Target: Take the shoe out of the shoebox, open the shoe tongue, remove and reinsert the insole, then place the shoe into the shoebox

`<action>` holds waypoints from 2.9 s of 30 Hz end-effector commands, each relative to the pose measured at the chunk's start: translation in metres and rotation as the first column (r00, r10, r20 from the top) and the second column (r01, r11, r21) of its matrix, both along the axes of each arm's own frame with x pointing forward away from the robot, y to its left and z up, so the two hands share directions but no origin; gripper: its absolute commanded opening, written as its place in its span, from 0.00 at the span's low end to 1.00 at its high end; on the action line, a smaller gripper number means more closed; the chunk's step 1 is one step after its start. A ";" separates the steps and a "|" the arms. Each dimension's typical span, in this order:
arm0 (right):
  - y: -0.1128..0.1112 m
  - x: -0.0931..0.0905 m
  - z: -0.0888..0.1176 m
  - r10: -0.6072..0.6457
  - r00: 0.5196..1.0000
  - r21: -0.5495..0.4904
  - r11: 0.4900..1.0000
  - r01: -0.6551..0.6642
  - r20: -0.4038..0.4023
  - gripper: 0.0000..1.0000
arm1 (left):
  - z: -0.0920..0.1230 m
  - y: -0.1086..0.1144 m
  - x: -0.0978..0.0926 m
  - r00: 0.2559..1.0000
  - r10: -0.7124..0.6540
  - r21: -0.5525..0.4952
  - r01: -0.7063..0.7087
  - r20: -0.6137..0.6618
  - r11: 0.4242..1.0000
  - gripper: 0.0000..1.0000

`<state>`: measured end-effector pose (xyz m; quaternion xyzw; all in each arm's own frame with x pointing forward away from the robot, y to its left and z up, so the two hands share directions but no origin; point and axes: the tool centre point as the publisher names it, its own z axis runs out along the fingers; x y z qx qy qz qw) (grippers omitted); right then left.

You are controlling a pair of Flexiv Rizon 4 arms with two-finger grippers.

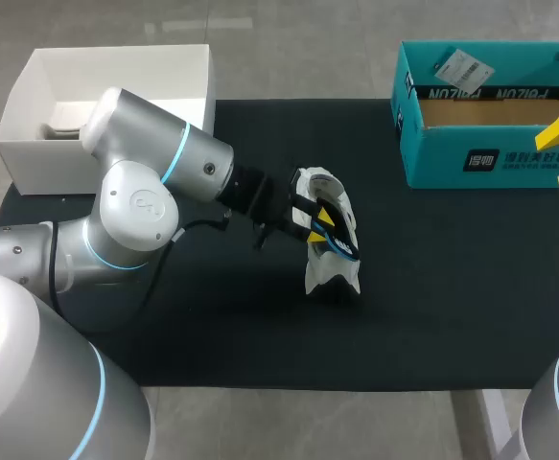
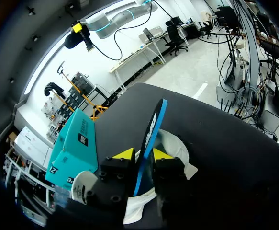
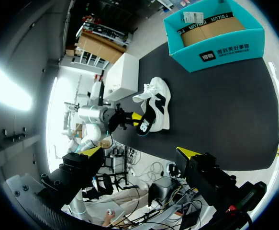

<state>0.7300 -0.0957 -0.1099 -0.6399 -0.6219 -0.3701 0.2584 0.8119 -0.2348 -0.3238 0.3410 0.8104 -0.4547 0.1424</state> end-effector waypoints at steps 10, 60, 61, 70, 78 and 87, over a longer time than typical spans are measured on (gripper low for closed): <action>0.000 -0.001 0.000 -0.001 1.000 -0.002 1.000 0.001 0.000 1.00 | -0.010 -0.007 0.007 1.000 -0.019 0.031 0.019 0.000 0.999 0.00; 0.000 -0.001 0.000 -0.001 1.000 -0.002 1.000 0.001 0.000 1.00 | -0.008 -0.001 0.016 0.996 0.037 0.046 -0.041 0.078 0.998 0.36; 0.000 -0.001 0.000 -0.001 1.000 -0.002 1.000 0.001 0.000 1.00 | -0.009 -0.001 0.016 0.996 0.035 0.046 -0.039 0.076 0.998 0.31; 0.000 -0.001 0.000 -0.001 1.000 -0.002 1.000 0.001 0.000 1.00 | -0.024 -0.007 0.013 0.999 0.001 0.081 -0.006 0.052 0.997 0.00; 0.000 -0.001 0.000 -0.001 1.000 -0.002 1.000 0.001 0.000 1.00 | -0.030 -0.006 0.021 0.999 0.006 0.104 -0.012 0.051 0.995 0.00; 0.000 -0.001 0.000 -0.001 1.000 -0.002 1.000 0.001 0.000 1.00 | -0.032 -0.007 0.018 0.999 -0.006 0.113 0.002 0.042 0.994 0.00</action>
